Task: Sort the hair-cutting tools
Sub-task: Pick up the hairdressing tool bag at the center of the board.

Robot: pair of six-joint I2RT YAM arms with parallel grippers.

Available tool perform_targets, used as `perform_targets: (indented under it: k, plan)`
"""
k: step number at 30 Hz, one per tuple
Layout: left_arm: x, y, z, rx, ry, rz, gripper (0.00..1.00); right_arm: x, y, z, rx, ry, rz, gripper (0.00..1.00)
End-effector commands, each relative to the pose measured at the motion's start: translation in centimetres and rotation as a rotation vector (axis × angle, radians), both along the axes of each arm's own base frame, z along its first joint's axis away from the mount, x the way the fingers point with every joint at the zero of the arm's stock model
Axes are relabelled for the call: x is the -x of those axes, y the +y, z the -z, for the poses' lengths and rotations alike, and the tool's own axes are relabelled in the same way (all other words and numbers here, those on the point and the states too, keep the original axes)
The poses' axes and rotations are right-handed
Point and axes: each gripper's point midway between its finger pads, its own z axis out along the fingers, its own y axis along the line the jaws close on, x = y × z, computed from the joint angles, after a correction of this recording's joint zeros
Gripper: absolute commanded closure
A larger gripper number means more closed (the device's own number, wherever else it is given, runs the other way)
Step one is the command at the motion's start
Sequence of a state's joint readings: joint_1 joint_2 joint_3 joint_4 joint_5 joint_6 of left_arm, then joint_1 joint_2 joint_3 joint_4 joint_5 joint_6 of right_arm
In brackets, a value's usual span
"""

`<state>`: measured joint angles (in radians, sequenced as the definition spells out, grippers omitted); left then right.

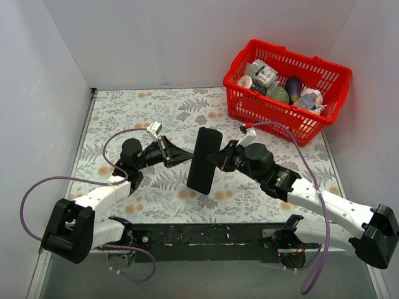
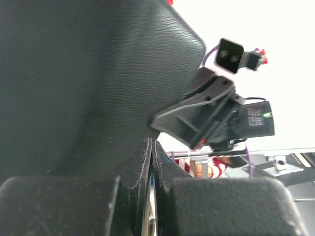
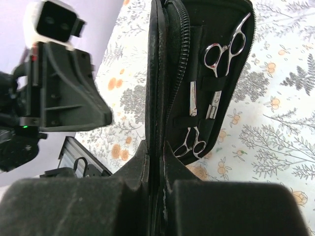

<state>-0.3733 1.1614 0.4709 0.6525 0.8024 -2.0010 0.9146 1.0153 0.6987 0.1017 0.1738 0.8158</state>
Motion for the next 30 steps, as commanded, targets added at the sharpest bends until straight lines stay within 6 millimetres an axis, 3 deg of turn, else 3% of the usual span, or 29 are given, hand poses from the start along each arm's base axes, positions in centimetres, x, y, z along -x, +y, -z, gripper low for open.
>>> perform_targets:
  k: [1, 2, 5, 9, 13, 19, 30]
  plan:
    - [0.2, -0.5, -0.5, -0.046, -0.073, 0.063, 0.97, 0.1, 0.9, -11.4, -0.21, -0.204, -0.049, 0.99]
    - [0.0, -0.3, 0.6, -0.09, -0.034, 0.05, 0.84, 0.4, 0.9, -12.6, -0.212, -0.217, -0.064, 0.99]
    - [-0.8, 0.0, 2.0, -0.198, -0.071, 0.017, 0.69, 0.9, 0.8, -14.0, -0.202, -0.221, -0.087, 0.99]
    - [-1.5, 0.4, 1.6, -0.256, -0.131, -0.013, 0.22, 1.4, 0.8, -16.9, -0.204, -0.25, -0.119, 0.99]
    - [-2.3, 1.2, 1.0, -0.358, -0.197, -0.054, 0.08, 1.8, 1.2, -17.2, -0.195, -0.245, -0.152, 0.99]
    - [-2.5, 1.0, 0.5, -0.338, -0.241, -0.048, 0.02, 2.8, 2.1, -17.8, -0.235, -0.223, -0.218, 0.99]
    - [0.5, -0.2, -0.8, -0.085, -0.245, 0.066, 0.02, 3.7, 3.6, -18.1, -0.321, -0.156, -0.3, 0.99]
